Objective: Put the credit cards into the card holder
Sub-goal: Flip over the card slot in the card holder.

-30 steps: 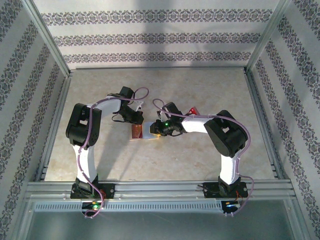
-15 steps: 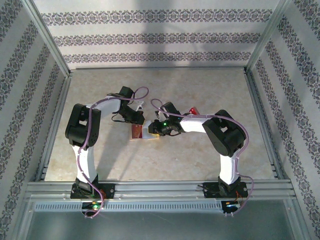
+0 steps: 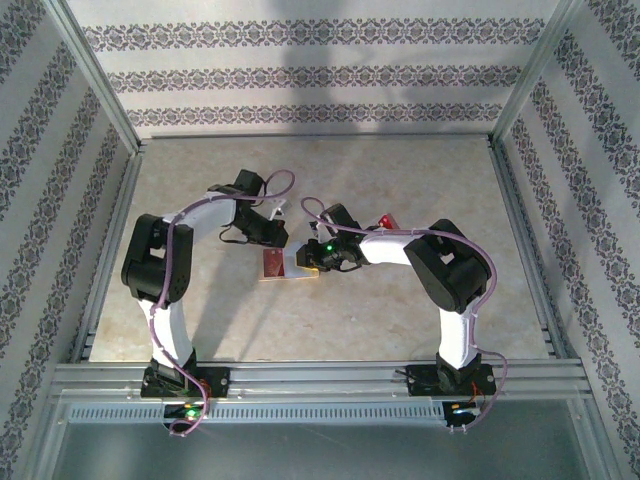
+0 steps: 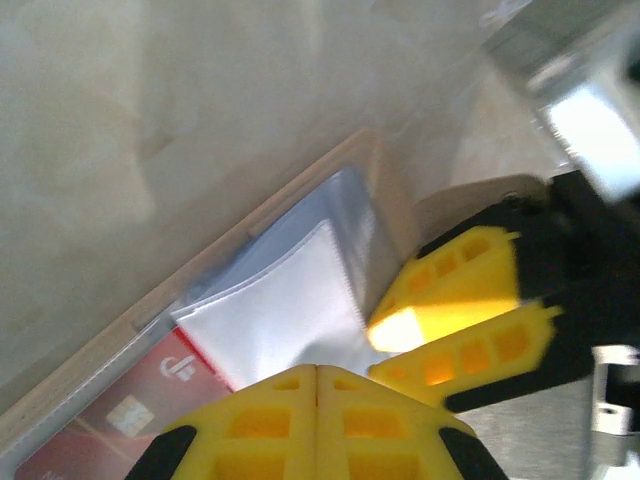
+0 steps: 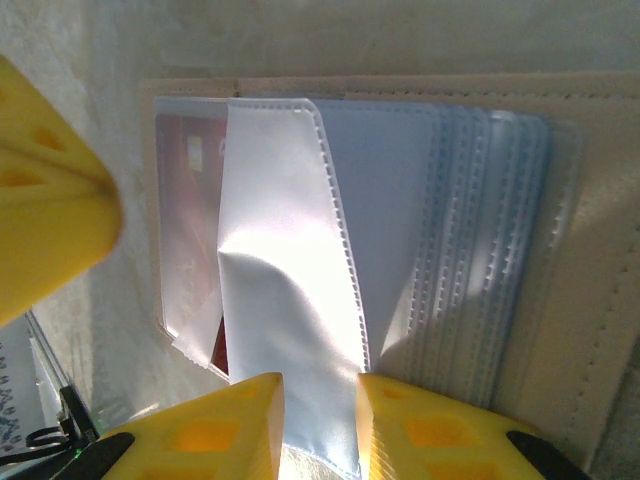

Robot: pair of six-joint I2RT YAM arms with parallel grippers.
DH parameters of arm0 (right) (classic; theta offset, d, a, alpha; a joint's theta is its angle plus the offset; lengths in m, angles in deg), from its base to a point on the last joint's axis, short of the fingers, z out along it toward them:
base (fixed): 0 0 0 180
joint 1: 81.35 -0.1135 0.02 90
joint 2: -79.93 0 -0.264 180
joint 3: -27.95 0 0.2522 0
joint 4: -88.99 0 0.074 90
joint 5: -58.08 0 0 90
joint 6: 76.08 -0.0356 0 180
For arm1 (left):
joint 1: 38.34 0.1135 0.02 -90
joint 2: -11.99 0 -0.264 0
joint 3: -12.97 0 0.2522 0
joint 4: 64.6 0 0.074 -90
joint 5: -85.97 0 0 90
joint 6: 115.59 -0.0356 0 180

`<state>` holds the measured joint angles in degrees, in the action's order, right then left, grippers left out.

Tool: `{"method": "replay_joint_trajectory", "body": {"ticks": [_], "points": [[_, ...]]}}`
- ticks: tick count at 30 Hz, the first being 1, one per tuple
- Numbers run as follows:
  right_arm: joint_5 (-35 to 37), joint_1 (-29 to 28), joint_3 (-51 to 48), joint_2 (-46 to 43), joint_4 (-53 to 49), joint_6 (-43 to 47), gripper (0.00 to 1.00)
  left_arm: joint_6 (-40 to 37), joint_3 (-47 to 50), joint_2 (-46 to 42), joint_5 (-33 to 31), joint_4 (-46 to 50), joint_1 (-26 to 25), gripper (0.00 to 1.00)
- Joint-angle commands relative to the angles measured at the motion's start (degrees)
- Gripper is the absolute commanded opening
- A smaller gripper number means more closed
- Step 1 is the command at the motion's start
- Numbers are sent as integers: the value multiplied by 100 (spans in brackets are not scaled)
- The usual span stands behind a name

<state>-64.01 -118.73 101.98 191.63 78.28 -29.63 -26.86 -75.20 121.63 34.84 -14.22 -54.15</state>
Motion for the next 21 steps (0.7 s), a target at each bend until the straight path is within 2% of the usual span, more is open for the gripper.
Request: {"method": "replay_joint_trajectory", "body": {"ticks": [1, 10, 21], "points": [[85, -57, 52, 143, -97, 75, 28, -134, 168, 225, -301, -67, -62, 0], [73, 36, -92, -79, -96, 92, 28, -274, 359, 325, -719, -263, -94, 0], [10, 119, 23, -143, -191, 50, 28, -373, 436, 295, -763, -280, -84, 0]]}}
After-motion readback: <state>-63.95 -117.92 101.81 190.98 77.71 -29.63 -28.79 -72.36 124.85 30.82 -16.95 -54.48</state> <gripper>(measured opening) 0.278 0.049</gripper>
